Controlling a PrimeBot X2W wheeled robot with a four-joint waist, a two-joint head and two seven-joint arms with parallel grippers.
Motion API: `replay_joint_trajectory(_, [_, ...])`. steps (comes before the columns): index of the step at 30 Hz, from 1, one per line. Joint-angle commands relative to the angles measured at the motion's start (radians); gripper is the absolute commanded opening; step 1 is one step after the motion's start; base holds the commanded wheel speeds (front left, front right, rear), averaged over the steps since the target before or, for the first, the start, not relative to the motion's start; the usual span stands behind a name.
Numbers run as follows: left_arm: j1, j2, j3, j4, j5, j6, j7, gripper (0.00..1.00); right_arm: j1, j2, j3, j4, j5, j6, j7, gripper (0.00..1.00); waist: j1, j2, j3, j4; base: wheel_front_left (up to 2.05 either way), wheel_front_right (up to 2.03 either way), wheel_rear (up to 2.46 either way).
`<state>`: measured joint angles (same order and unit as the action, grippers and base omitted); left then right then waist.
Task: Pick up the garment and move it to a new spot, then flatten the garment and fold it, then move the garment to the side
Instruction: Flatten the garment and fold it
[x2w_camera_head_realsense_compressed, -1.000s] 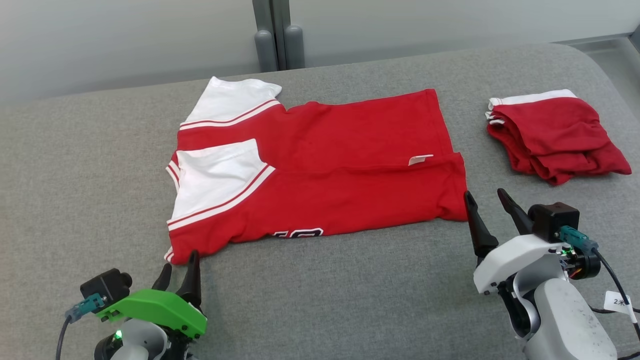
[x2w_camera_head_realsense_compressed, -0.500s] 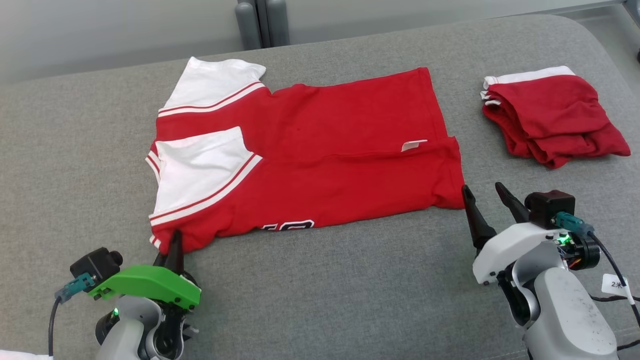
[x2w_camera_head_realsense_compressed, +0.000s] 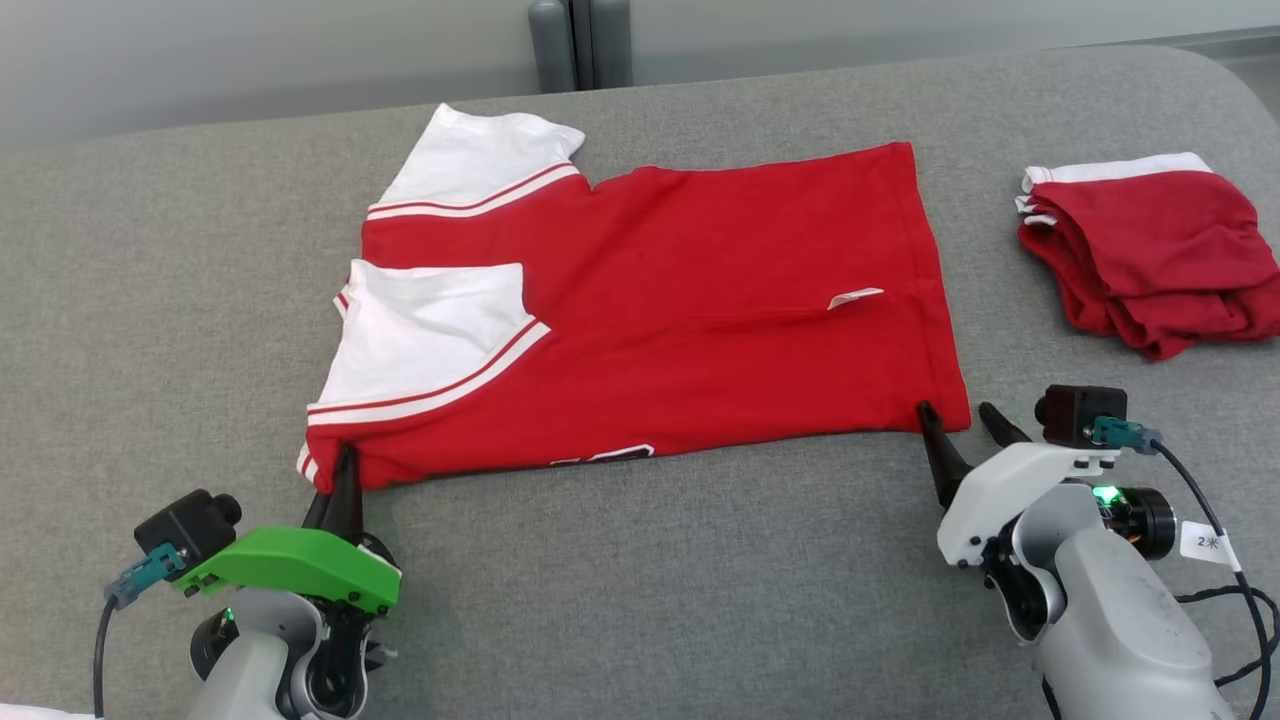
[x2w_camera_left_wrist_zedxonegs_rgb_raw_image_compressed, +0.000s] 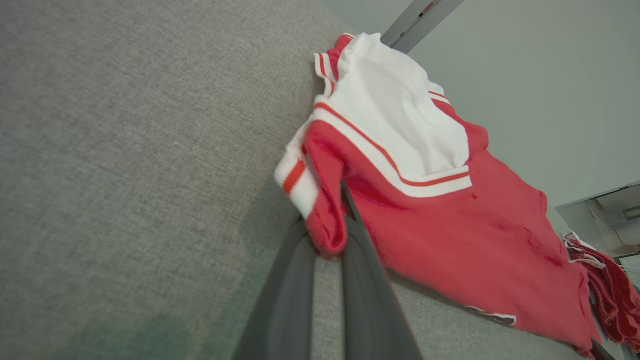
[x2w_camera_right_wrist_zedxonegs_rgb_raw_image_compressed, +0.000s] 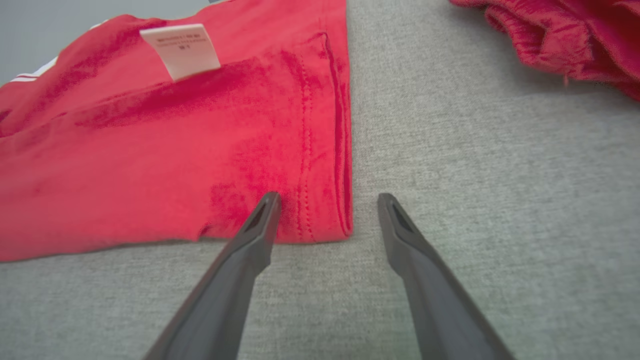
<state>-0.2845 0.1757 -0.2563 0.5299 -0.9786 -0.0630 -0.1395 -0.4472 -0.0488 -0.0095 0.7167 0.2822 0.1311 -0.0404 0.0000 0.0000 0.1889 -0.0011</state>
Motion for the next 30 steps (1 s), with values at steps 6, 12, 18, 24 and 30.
replay_joint_trajectory(6, [0.016, 0.01, -0.001, -0.006, 0.007, -0.015, -0.015, 0.0, -0.064, -0.003, 0.046, 0.116, 0.071, -0.001, -0.042, 0.0, 0.0, 0.0, -0.025, 0.006, 0.0, 0.0, 0.0])
replay_joint_trajectory(12, [0.028, 0.022, -0.004, -0.035, 0.01, -0.023, -0.026, 0.0, -0.103, -0.004, 0.058, 0.173, 0.083, -0.001, -0.119, 0.0, 0.0, 0.0, -0.06, 0.002, 0.0, 0.0, 0.0])
replay_joint_trajectory(18, [0.098, 0.044, -0.002, -0.127, -0.003, -0.013, -0.008, 0.0, -0.052, -0.004, 0.051, 0.155, 0.08, -0.001, -0.148, 0.0, 0.0, 0.0, -0.107, -0.005, 0.0, 0.0, 0.0])
replay_joint_trajectory(24, [0.255, 0.083, -0.011, -0.273, -0.014, 0.032, 0.038, 0.0, 0.085, -0.005, 0.012, 0.043, 0.063, -0.001, -0.122, 0.0, 0.0, 0.0, -0.132, -0.014, 0.0, 0.0, 0.0])
replay_joint_trajectory(30, [0.392, 0.111, -0.011, -0.377, -0.032, 0.086, 0.076, 0.0, 0.251, -0.005, -0.018, -0.131, 0.063, -0.001, -0.038, 0.0, 0.0, 0.0, -0.131, -0.021, 0.0, 0.0, 0.0])
